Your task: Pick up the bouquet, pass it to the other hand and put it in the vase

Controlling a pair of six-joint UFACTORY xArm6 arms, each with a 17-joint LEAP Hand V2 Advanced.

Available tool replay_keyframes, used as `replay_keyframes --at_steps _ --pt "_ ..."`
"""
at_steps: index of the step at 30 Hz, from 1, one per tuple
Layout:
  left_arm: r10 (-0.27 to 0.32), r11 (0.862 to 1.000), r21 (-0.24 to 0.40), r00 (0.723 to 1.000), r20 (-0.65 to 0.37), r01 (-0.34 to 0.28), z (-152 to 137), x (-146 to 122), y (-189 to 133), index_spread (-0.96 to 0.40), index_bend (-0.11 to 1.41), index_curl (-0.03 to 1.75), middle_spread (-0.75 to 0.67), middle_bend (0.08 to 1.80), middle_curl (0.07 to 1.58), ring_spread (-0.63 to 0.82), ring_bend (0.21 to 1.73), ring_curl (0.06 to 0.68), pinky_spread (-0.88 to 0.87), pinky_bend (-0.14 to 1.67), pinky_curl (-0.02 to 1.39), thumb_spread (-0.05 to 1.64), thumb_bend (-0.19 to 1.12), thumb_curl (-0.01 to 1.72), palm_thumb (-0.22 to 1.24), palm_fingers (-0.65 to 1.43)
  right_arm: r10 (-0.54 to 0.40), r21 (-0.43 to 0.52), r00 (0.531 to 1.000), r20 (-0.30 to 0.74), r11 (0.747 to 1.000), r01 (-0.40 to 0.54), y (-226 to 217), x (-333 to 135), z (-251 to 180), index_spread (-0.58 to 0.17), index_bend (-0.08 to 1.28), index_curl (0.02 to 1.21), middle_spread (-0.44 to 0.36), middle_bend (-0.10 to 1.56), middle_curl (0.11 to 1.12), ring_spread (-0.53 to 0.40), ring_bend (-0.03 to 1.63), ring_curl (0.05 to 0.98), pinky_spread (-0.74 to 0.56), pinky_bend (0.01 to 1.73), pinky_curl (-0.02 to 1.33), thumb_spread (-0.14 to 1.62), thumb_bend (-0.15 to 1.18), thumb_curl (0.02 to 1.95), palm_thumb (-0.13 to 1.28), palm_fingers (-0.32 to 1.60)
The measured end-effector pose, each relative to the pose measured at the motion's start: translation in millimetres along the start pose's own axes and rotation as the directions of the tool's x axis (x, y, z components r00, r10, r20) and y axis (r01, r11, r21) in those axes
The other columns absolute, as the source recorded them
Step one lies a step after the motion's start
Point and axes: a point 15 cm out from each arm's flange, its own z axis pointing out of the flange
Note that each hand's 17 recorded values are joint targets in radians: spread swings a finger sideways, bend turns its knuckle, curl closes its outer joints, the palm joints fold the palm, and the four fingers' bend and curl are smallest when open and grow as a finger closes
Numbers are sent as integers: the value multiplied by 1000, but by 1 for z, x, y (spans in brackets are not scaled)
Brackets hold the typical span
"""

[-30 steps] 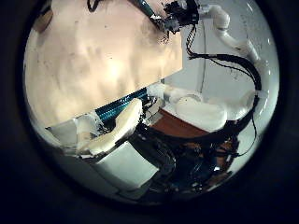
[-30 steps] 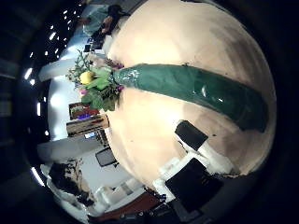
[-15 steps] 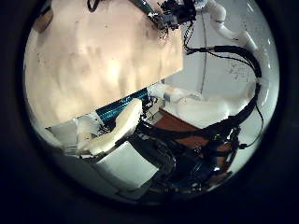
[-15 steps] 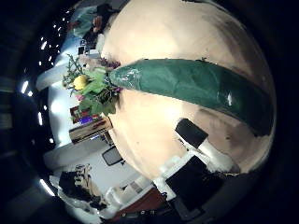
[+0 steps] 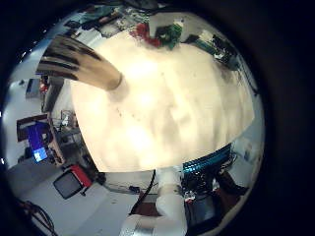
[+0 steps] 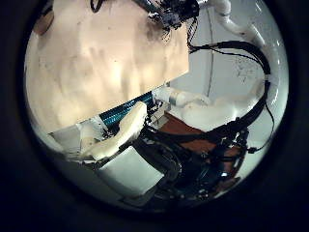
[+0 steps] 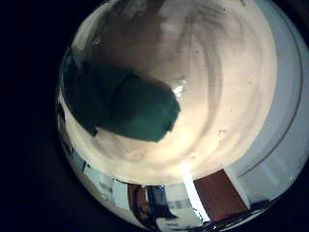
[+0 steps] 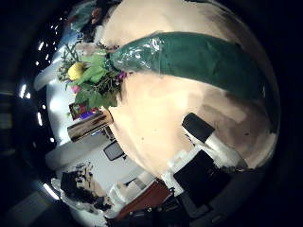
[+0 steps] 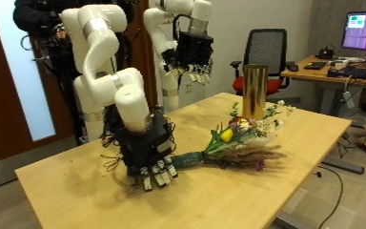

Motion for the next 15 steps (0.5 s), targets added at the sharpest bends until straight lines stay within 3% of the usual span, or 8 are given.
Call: replay_keyframes --at_steps 15 --pt "0 1000 -1 1000 7 0 -1 -1 -2 202 178 356 310 218 336 508 396 203 512 184 252 979 -27 313 469 196 -1 -58 1000 -17 998 0 -4 5 10 -54 163 277 200 298 353 172 437 261 239 235 305 975 -24 458 799 246"
